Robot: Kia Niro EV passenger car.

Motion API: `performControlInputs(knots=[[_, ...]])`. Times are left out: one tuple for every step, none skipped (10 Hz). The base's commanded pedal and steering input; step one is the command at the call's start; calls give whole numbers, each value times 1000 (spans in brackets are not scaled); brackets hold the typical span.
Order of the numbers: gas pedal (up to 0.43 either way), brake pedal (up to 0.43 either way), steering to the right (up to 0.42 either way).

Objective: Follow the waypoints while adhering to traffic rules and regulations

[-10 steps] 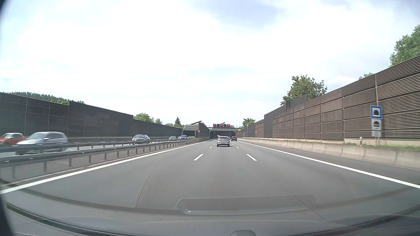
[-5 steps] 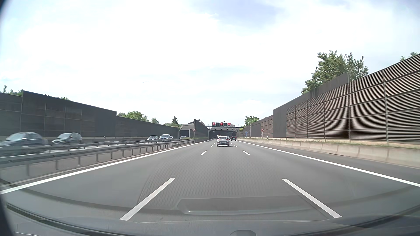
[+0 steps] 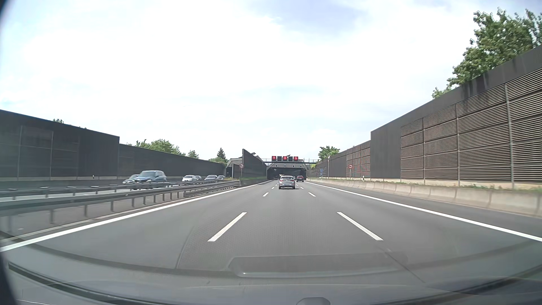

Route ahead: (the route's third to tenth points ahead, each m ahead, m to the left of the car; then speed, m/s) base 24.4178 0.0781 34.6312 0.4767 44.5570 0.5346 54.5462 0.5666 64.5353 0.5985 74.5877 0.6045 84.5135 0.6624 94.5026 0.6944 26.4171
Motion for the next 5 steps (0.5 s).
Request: performControlInputs(knots=[[138, 0, 2], [138, 0, 1], [130, 0, 1], [110, 0, 0], [59, 0, 0]])
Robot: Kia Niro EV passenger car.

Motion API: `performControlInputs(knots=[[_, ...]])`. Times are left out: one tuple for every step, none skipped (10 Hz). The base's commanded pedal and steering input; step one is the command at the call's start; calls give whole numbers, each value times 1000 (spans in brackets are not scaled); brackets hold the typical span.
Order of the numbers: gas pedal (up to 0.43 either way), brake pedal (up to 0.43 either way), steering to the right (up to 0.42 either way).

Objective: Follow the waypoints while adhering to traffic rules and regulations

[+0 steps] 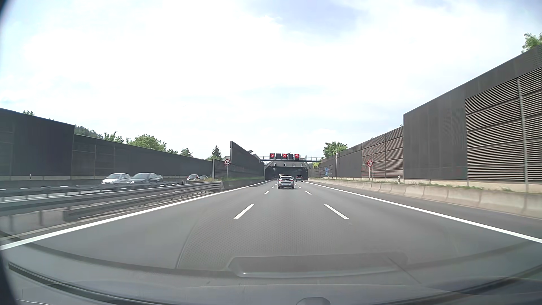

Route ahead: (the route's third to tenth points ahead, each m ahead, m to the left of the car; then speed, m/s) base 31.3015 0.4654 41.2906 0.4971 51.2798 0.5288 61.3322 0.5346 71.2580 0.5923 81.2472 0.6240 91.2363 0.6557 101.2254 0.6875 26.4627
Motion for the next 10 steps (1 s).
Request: performControlInputs(knots=[[59, 0, -1], [59, 0, -1], [59, 0, -1], [59, 0, -1], [79, 0, -1], [110, 0, -1], [130, 0, -1], [138, 0, -1], [138, 0, 0], [138, 0, 0]])
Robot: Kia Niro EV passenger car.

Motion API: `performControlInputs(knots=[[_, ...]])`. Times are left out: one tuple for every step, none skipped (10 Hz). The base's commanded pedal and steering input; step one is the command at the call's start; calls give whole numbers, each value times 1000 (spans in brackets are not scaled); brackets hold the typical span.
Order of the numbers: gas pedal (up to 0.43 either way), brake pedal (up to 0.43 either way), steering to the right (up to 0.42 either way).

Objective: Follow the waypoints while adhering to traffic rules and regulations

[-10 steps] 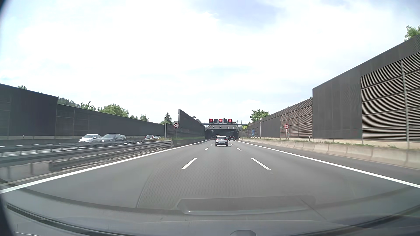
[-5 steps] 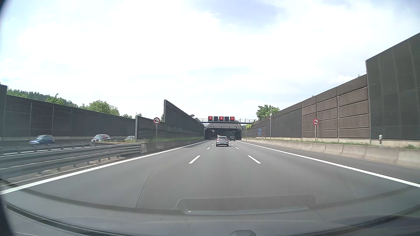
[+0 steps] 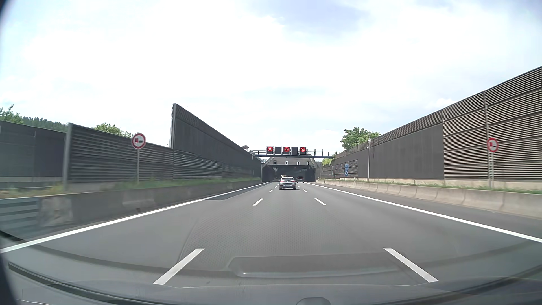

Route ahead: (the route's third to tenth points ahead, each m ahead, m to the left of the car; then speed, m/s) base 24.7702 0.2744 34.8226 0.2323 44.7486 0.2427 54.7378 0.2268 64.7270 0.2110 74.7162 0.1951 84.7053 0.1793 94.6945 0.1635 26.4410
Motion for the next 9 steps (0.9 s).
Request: performControlInputs(knots=[[138, 0, 0], [138, 0, 0], [138, 0, 0], [138, 0, 0], [138, 0, 0], [138, 0, 0], [150, 0, 1], [150, 0, 1], [150, 0, 1]])
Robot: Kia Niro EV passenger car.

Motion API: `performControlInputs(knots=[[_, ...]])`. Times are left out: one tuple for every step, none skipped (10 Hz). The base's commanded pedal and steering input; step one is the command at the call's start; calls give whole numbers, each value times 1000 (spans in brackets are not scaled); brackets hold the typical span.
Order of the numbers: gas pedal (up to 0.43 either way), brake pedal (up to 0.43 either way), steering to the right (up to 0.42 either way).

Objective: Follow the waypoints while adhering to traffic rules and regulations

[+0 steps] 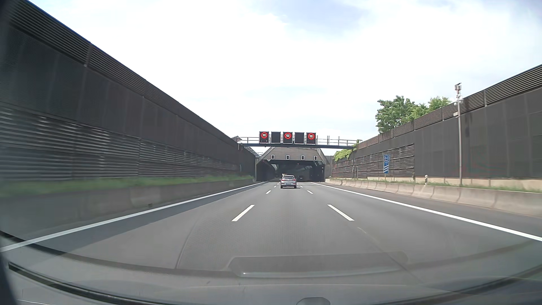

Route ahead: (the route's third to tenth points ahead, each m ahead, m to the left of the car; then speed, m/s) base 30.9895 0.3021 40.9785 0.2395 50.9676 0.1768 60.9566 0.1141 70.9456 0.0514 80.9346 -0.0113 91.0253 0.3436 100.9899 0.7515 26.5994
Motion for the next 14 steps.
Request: performControlInputs(knots=[[150, 0, 2], [150, 0, 1], [150, 0, 2], [150, 0, 1], [150, 0, 1], [150, 0, 1], [150, 0, 1], [150, 0, 1], [150, 0, 1], [150, 0, 1], [150, 0, 0], [150, 0, -1], [150, 0, -2], [150, 0, -1]])
